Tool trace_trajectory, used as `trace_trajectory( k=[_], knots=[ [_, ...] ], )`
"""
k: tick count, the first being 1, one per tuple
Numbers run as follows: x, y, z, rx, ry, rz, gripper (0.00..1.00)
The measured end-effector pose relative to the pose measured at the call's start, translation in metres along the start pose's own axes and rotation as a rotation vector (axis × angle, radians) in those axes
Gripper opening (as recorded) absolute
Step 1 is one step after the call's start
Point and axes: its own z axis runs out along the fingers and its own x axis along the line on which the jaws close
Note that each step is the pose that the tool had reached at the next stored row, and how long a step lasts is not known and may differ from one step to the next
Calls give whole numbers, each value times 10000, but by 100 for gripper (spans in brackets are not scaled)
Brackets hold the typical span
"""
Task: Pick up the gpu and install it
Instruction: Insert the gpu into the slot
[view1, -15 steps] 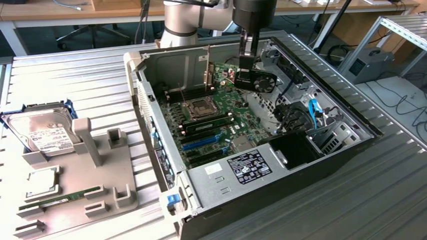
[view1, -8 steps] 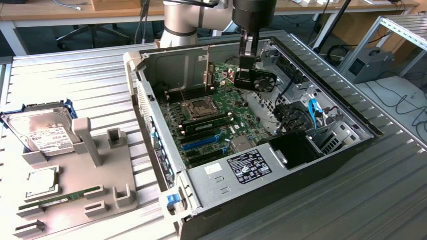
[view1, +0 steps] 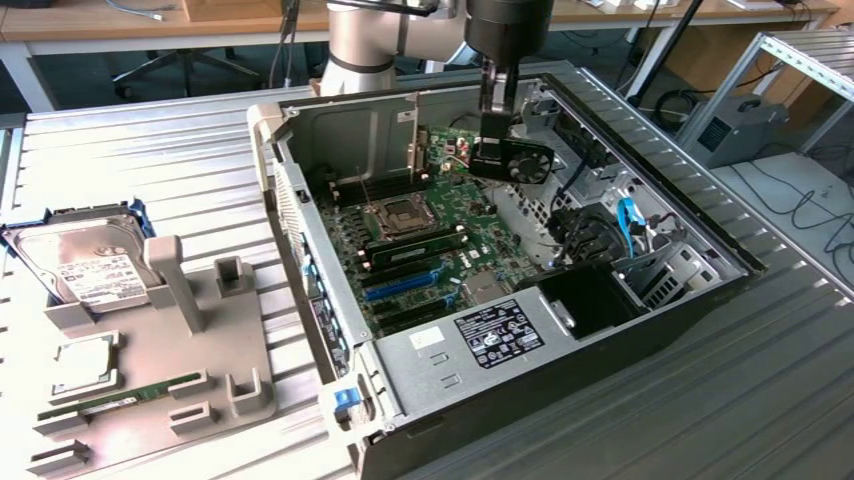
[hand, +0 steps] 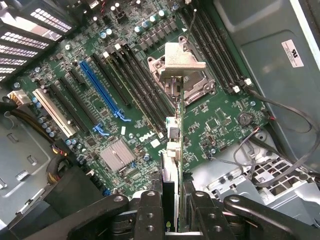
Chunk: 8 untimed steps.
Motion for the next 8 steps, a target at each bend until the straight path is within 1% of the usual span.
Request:
trace_trajectory(
  k=[8],
  knots=[
    [0, 0, 0, 4, -17, -191, 26]
  ],
)
